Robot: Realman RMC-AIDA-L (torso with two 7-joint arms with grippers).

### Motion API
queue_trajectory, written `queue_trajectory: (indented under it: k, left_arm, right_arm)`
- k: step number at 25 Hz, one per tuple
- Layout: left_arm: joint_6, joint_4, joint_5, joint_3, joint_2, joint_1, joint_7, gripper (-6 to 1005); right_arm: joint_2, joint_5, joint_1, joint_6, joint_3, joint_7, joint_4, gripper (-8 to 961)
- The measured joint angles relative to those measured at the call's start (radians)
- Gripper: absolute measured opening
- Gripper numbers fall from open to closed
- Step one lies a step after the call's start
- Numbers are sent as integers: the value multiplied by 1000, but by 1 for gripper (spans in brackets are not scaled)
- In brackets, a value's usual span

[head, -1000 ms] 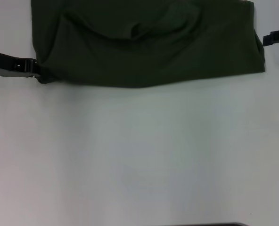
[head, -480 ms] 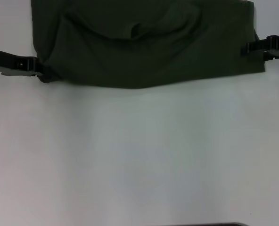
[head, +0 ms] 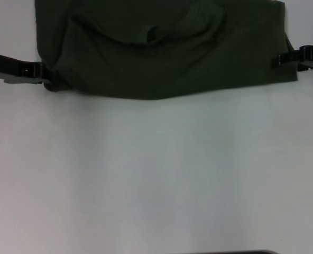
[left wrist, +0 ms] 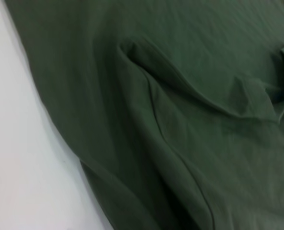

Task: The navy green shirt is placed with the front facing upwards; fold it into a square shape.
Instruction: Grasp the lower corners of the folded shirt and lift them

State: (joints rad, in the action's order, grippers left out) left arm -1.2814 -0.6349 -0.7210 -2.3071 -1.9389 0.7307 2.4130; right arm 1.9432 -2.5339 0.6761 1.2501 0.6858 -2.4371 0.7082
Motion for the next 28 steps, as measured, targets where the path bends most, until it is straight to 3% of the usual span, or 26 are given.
queue_trajectory:
  k: [13, 20, 28]
  left_arm:
    - [12, -3, 0, 0, 0, -4, 6, 42]
    - [14, 0, 0, 1, -1, -2, 6, 42]
    - [15, 1, 0, 0, -2, -6, 8, 42]
  right_arm:
    - [13, -1, -3, -41, 15, 9, -7, 929]
    - [31, 1, -10, -61, 14, 21, -8, 929]
    - [34, 14, -14, -51, 7, 23, -9, 928]
